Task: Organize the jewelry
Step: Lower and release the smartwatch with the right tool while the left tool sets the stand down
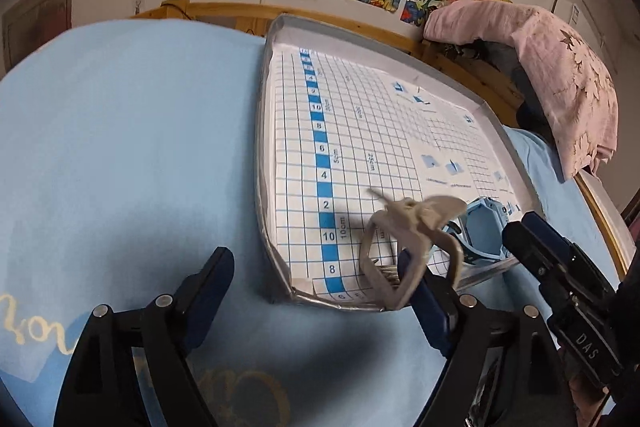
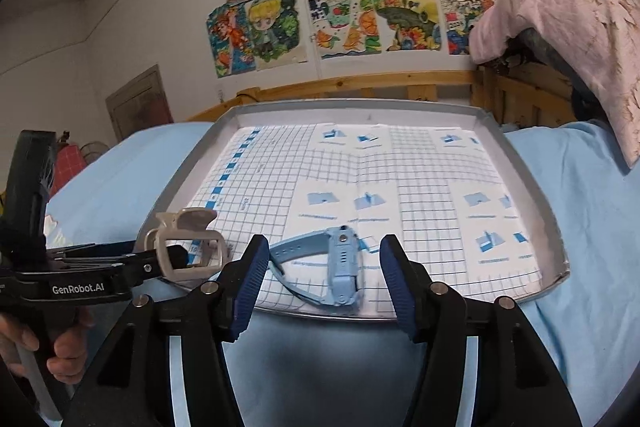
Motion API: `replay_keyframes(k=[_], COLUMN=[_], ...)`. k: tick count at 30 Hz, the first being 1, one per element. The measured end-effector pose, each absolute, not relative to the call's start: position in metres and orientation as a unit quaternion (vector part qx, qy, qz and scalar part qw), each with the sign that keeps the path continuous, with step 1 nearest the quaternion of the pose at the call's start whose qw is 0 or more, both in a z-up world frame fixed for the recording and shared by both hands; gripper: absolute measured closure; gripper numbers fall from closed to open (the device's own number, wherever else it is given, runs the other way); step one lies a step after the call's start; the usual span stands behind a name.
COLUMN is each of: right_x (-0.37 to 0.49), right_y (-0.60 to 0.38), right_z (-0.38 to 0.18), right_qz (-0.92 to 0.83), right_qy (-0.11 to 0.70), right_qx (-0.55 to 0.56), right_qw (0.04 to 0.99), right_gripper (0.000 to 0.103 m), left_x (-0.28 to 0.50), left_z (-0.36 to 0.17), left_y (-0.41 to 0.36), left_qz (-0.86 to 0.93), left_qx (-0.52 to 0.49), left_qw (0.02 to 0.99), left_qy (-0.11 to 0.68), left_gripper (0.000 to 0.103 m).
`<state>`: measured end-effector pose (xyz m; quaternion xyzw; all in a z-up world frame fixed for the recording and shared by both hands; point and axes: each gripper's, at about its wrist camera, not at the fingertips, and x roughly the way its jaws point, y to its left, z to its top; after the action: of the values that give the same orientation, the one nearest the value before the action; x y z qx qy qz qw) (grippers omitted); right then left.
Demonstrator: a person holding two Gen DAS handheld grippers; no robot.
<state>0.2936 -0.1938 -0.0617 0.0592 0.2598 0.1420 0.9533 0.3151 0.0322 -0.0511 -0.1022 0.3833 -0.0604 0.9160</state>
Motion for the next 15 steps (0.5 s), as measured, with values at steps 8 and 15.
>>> replay_keyframes(k=[8,15], right_x=[0.295,0.292], right_y=[-0.189,-0.190], right_z=[-0.065,-0.063], right_qz=[0.137,0.132], right_qy=[0.267,0.264], right_qx=[0.055,0.058], right_qw=[0.952,0.954], right_gripper=[0.050,0.049], left_x=[0.304,0.285], left_z=[-0.049,-0.042], left_y=[0.036,0.042], left_qz=[-0.068,-0.078], left_qx=[-0.106,-0.122], left_qw=[0.920,0.924], left_qy=[0.370,0.354], left_gripper=[0.018,0.017])
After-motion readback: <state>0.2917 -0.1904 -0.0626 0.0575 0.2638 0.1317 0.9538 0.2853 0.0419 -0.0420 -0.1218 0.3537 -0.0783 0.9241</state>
